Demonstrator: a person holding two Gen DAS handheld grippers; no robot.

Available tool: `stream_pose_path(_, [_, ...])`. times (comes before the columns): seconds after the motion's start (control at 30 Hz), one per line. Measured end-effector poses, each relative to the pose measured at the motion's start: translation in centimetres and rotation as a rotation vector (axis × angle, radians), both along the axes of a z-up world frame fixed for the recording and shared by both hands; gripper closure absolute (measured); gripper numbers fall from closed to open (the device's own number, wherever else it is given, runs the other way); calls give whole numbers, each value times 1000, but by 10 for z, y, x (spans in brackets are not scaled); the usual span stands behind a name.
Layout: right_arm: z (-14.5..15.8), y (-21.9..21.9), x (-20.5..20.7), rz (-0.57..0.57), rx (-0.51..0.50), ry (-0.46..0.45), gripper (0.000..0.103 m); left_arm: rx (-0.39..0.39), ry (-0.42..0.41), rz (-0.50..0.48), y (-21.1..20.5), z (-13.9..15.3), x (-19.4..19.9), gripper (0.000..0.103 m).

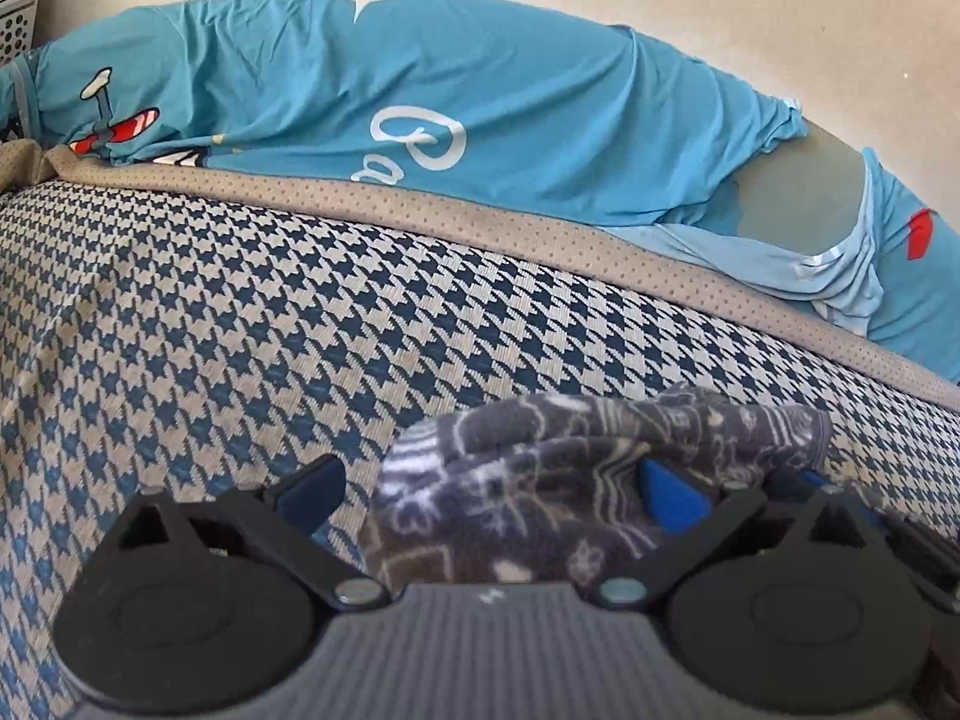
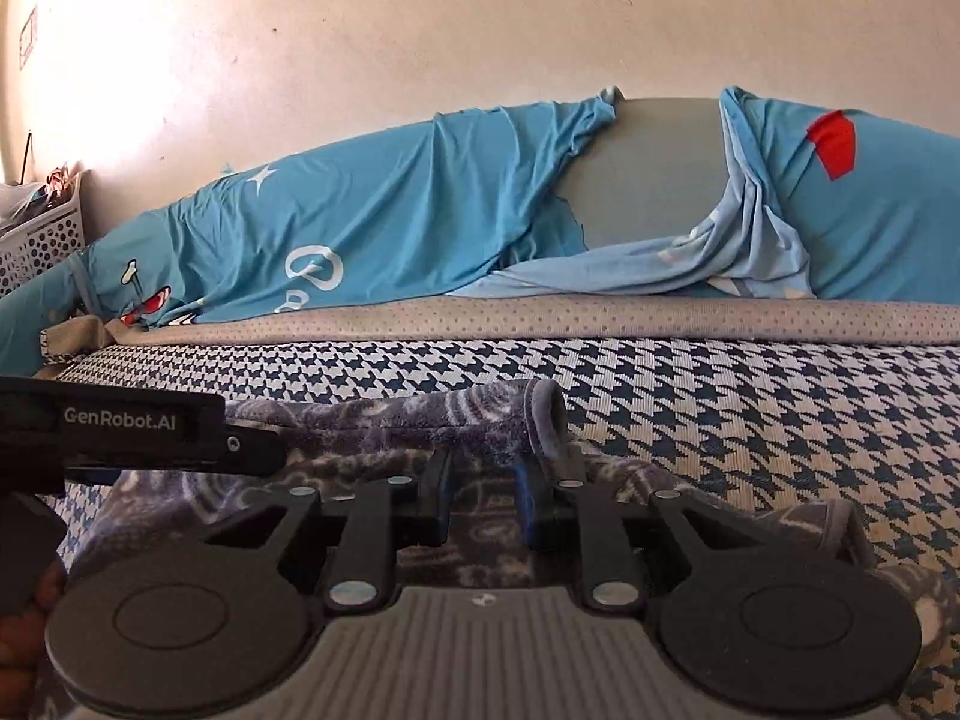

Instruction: Fold clothes

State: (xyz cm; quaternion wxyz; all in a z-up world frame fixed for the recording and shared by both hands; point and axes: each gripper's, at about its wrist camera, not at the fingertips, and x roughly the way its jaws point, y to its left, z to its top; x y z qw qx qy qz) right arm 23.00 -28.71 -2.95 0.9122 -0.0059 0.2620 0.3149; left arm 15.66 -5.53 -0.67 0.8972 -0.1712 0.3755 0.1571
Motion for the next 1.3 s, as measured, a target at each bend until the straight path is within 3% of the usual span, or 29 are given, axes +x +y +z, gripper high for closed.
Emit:
stream_pose_path(0.53, [-12,8,10,-32,37,6,83,-16,22,-22,10,-26,22,0])
stream_pose_path(0.73, [-14,9,11,-39,42,-4,83,34,22,-31,3,-27,26,0])
stream_pose_path(1.3, [-13,12,9,-46,27,-25,83,66,21,-41,0,-30,27,0])
